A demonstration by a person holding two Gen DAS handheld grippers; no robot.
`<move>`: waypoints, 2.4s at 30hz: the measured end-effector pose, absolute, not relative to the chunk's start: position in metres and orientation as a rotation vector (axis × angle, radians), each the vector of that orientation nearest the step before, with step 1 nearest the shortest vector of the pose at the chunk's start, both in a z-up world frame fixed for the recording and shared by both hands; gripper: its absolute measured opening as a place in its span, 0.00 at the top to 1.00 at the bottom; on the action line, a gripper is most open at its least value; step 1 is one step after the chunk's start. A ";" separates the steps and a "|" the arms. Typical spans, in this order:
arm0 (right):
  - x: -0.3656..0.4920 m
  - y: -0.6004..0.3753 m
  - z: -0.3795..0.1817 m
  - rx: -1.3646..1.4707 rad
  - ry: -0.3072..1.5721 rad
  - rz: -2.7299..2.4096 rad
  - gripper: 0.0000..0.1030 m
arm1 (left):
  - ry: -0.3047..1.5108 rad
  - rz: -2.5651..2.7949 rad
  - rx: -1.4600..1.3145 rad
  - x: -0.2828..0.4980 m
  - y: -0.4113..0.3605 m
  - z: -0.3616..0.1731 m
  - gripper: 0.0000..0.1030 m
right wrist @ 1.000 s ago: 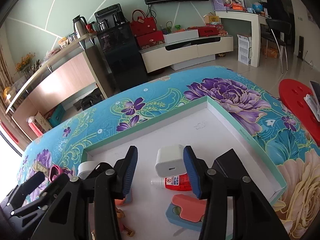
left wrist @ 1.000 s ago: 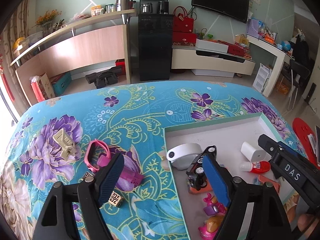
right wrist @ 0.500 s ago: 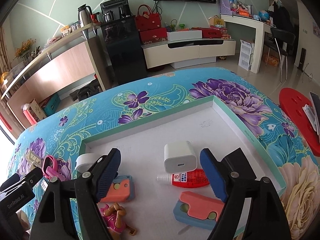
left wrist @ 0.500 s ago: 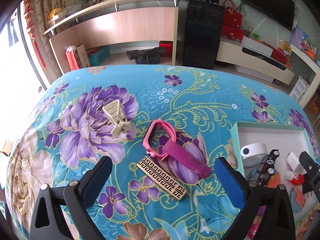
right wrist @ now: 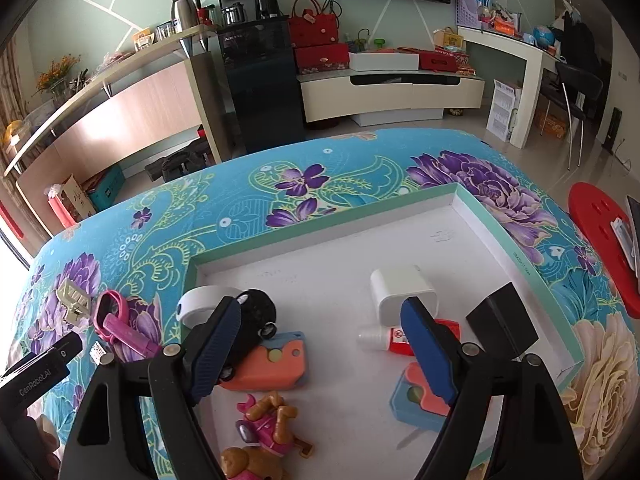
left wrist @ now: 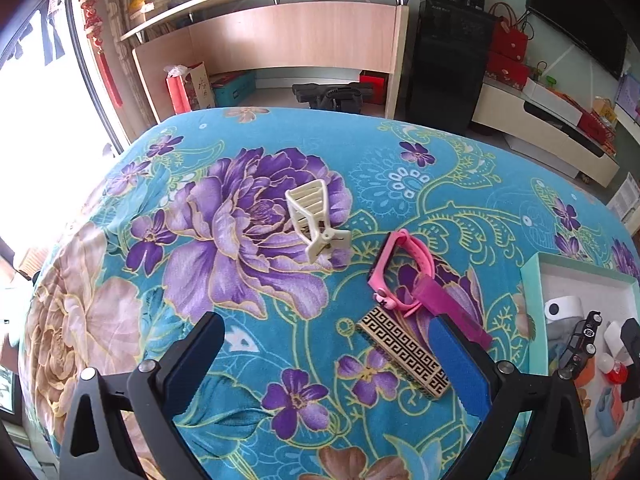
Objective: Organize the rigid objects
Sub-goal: 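Move both open tools back over the remaining pile on the bed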
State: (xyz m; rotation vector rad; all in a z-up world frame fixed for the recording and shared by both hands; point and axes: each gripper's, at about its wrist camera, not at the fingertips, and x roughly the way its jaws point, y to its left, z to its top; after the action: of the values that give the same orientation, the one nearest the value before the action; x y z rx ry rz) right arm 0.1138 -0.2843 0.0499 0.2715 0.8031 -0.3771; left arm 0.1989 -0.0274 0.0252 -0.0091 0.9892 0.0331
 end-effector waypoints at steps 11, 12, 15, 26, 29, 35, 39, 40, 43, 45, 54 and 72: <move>0.131 -0.216 0.052 0.199 0.800 -0.204 0.20 | 0.981 0.205 -0.023 0.198 0.031 0.029 0.00; 0.132 -0.210 0.051 0.190 0.805 -0.189 0.19 | 0.981 0.213 -0.032 0.197 0.036 0.029 0.00; 0.135 -0.196 0.047 0.172 0.815 -0.148 0.20 | 0.984 0.229 -0.057 0.196 0.049 0.029 0.00; 0.147 -0.159 0.027 0.206 0.847 0.006 0.20 | 0.994 0.246 -0.102 0.195 0.066 0.025 0.00; 0.150 -0.152 0.021 0.204 0.866 0.027 0.20 | 1.004 0.232 -0.104 0.198 0.063 0.021 0.00; 0.152 -0.158 0.017 0.223 0.873 0.005 0.19 | 1.036 0.193 -0.107 0.203 0.058 0.011 0.00; 0.152 -0.160 0.018 0.211 0.873 0.002 0.20 | 1.052 0.148 -0.099 0.205 0.048 0.006 0.00; 0.152 -0.161 0.018 0.211 0.874 0.000 0.20 | 1.056 0.130 -0.097 0.205 0.044 0.004 0.00; 0.150 -0.165 0.024 0.216 0.857 -0.009 0.20 | 1.070 0.075 -0.082 0.205 0.032 0.001 0.00; 0.148 -0.169 0.028 0.215 0.843 -0.024 0.19 | 1.073 0.050 -0.067 0.206 0.024 -0.001 0.00; 0.145 -0.186 0.032 0.225 0.828 -0.076 0.20 | 1.102 -0.043 0.000 0.207 -0.001 -0.012 0.00; 0.142 -0.195 0.037 0.250 0.806 -0.087 0.19 | 1.098 -0.282 0.164 0.185 -0.045 -0.018 0.00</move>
State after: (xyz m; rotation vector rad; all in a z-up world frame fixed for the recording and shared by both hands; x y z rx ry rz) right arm 0.1421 -0.1948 0.0367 0.2497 0.8064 -0.0873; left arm 0.1853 -0.0448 -0.0175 0.1643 1.0985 -0.2820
